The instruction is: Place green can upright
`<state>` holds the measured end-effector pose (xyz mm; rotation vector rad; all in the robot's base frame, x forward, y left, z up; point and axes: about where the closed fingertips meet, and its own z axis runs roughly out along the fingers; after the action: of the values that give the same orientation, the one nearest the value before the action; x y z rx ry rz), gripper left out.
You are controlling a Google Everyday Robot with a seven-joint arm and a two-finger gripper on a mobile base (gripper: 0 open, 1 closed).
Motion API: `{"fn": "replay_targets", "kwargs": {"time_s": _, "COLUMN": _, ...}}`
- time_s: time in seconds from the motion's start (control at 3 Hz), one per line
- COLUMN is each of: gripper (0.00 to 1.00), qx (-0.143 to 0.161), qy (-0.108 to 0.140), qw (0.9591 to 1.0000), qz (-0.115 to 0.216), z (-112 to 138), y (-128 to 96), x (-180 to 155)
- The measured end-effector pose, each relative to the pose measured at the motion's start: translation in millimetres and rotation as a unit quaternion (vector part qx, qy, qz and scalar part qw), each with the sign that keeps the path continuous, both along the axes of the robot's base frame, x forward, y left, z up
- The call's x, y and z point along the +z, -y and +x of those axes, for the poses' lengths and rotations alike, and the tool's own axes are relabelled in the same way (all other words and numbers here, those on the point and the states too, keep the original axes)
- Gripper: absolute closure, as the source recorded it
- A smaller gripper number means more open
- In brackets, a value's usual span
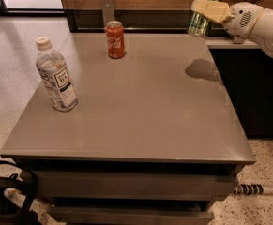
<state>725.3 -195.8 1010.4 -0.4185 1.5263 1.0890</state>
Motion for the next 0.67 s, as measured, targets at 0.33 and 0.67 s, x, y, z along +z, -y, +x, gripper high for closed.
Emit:
{"fn": "replay_targets", "kwargs": {"time_s": 0.33, "gripper": 1.00, "qx": 0.011, "qy": 0.053, "qw": 0.9983, "qz": -0.021, "z": -6.4, "y": -1.8, "x": 13.7}}
{"fn": "replay_targets", "kwargs": {"time_s": 0.67, "gripper": 1.00, "qx": 0.009, "qy": 0.049, "qw": 0.9985, "qz": -0.021, "z": -4.8, "y": -3.1, "x": 11.0}}
